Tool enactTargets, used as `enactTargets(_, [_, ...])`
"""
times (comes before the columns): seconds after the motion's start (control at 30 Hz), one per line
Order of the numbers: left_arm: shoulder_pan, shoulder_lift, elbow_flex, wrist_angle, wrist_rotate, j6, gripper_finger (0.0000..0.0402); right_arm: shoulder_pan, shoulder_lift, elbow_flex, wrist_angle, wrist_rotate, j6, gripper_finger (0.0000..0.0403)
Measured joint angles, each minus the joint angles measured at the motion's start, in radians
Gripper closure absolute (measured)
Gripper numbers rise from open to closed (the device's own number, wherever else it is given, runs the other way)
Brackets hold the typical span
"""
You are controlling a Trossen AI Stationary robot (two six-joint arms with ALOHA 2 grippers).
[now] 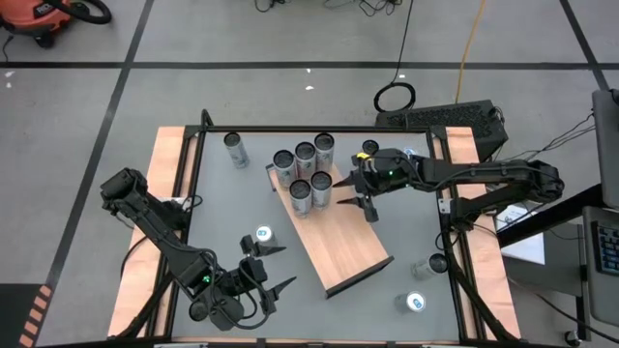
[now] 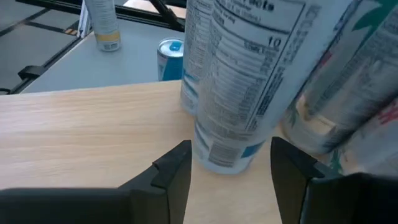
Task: Place canned beverage on shelf
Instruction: Put the right white-blue soda can on the shelf aligned with the other white-blue soda can, then put the white-blue soda can on the shelf aligned with the other white-blue soda cans
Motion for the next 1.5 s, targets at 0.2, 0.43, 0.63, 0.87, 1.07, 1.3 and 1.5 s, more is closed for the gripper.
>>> enactTargets(0.2, [0.000, 0.000, 0.000, 0.000, 0.000, 0.000, 0.0052, 0.000, 0.006, 0.000, 0.023, 0.000, -0.016, 0.0252])
enactTargets(0.43, [0.000, 0.000, 0.000, 0.001, 0.000, 0.000, 0.0052, 0.000, 0.007, 0.000, 0.048, -0.001, -0.028, 0.0252])
enactTargets(0.63, [0.000, 0.000, 0.000, 0.001, 0.000, -0.001, 0.0052, -0.001, 0.007, 0.000, 0.065, 0.000, -0.048, 0.0252])
enactTargets(0.87, [0.000, 0.000, 0.000, 0.001, 0.000, -0.001, 0.0052, -0.016, 0.007, 0.000, 0.065, -0.004, -0.058, 0.0252])
enactTargets(1.07, [0.000, 0.000, 0.000, 0.000, 0.000, 0.000, 0.0052, -0.023, 0.007, 0.000, 0.065, -0.006, -0.049, 0.0252])
enactTargets(1.3, [0.000, 0.000, 0.000, -0.008, -0.002, 0.000, 0.0052, -0.009, -0.035, 0.000, -0.035, -0.035, 0.010, 0.0252])
enactTargets(1.5, [0.004, 0.000, 0.000, -0.015, -0.045, 0.000, 0.0052, 0.049, -0.123, 0.000, -0.177, -0.035, 0.080, 0.0252])
